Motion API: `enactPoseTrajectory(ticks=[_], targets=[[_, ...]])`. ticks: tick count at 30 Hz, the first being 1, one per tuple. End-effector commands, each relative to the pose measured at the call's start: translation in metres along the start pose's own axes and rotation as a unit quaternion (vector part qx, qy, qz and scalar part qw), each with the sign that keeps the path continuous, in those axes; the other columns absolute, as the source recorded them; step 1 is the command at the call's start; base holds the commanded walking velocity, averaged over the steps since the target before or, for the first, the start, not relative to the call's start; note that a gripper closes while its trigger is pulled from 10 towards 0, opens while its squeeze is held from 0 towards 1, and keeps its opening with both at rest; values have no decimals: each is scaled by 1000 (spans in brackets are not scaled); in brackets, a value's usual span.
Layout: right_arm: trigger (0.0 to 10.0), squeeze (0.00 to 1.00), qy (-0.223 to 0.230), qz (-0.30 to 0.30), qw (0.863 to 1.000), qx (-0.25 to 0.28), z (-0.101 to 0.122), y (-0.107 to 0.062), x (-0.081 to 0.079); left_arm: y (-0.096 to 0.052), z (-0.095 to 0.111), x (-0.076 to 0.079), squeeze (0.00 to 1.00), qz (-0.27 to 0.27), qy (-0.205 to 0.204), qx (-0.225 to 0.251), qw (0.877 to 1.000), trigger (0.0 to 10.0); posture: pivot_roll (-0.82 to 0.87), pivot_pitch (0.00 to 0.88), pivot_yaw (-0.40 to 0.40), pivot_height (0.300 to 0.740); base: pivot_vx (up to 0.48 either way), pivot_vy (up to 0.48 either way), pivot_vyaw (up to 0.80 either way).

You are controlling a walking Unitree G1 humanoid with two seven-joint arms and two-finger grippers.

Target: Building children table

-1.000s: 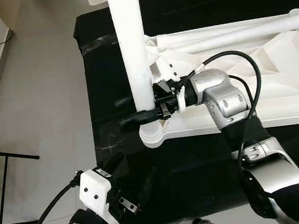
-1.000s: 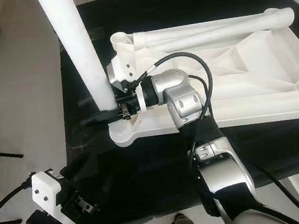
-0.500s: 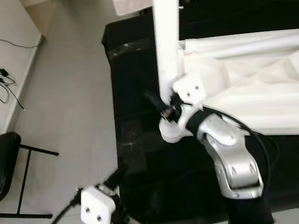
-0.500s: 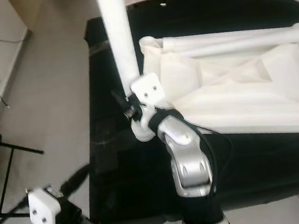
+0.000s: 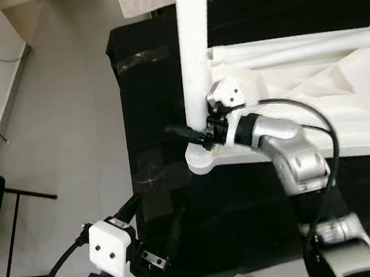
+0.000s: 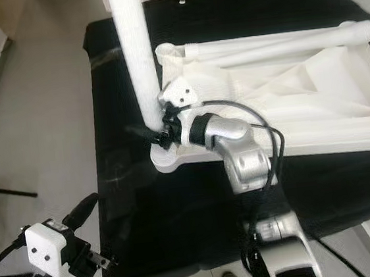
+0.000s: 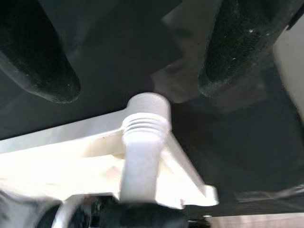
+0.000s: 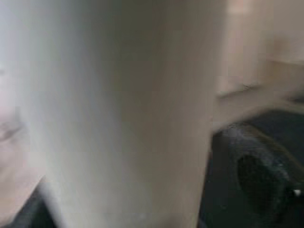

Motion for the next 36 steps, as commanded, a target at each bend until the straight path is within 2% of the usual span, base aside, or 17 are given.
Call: enactPoseTrajectory(ticks=[1,2,3,4,7,13,14,15,16,17,18,24,27,30,32,34,36], targets=[[10000,298,-4,26,1000,7,-1,2,-4,-3,-4,1,0,3,-9,-12,1000,10000,9,252,56,740,0,0,0],[10000,298,-20,57,998,3,2,1,-3,-2,-4,2,0,3,-10,-11,1000,10000,10,252,57,740,0,0,0],[10000,0,-24,97,995,3,5,2,-4,-3,-5,2,0,2,-10,-10,1000,10000,11,249,61,740,0,0,0],[10000,0,-24,97,995,3,5,2,-4,-3,-5,2,0,2,-10,-10,1000,10000,11,249,61,740,0,0,0],[10000,0,-15,173,985,-15,4,4,-1,-4,-5,3,0,-1,-6,-12,1000,10000,19,247,63,740,0,0,0],[10000,0,5,199,979,-46,-9,4,4,-4,-5,4,0,-3,0,-12,1000,10000,24,241,61,740,0,0,0],[8941,0,13,198,979,-49,-14,6,5,-3,-4,4,0,-4,3,-12,1000,10000,24,239,61,740,0,0,0],[8941,0,13,198,979,-49,-14,6,5,-3,-4,4,0,-4,3,-12,1000,10000,24,239,61,740,0,0,0],[6039,0,23,192,980,-50,-21,9,4,-3,-4,5,0,-5,6,-12,1000,10000,27,237,61,740,0,0,0],[6039,0,23,192,980,-50,-21,9,4,-3,-4,5,0,-5,6,-12,1000,10000,27,237,61,740,0,0,0],[0,0,28,185,981,-53,-27,9,3,-3,-4,5,0,-6,9,-12,1000,10000,30,235,61,740,0,0,0],[0,0,45,165,984,-49,-39,5,2,-3,-5,5,0,-6,14,-13,1000,10000,33,224,62,740,0,0,0],[0,0,71,146,986,-35,-51,-15,-2,-2,-9,5,0,-7,14,-16,1000,10000,19,215,64,740,0,0,0],[0,0,76,147,986,-33,-53,-21,-3,-2,-10,4,0,-7,14,-17,1000,10000,17,215,66,740,0,0,0],[0,0,97,119,988,-31,-59,-50,-16,-1,-13,3,0,-13,11,-19,1000,10000,-3,210,66,740,0,0,0],[0,0,104,53,993,-35,-65,-53,-27,-2,-13,3,0,-15,9,-20,1000,10000,-7,211,63,740,0,0,0],[0,0,104,53,993,-35,-65,-53,-27,-2,-13,3,0,-15,9,-20,1000,10000,-7,211,63,740,0,0,0]])
Point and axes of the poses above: a point about 5 cm out from each wrist's last joint towards the gripper, its own y axis pointing out of the wrist towards the gripper, its own z axis along the axis of the wrist's last joint, x = y × z, the point moved 1 cm from there along y, pointing out of the wrist towards the gripper, and after that the axes turned 1 degree about y, right-handed, at the moved point
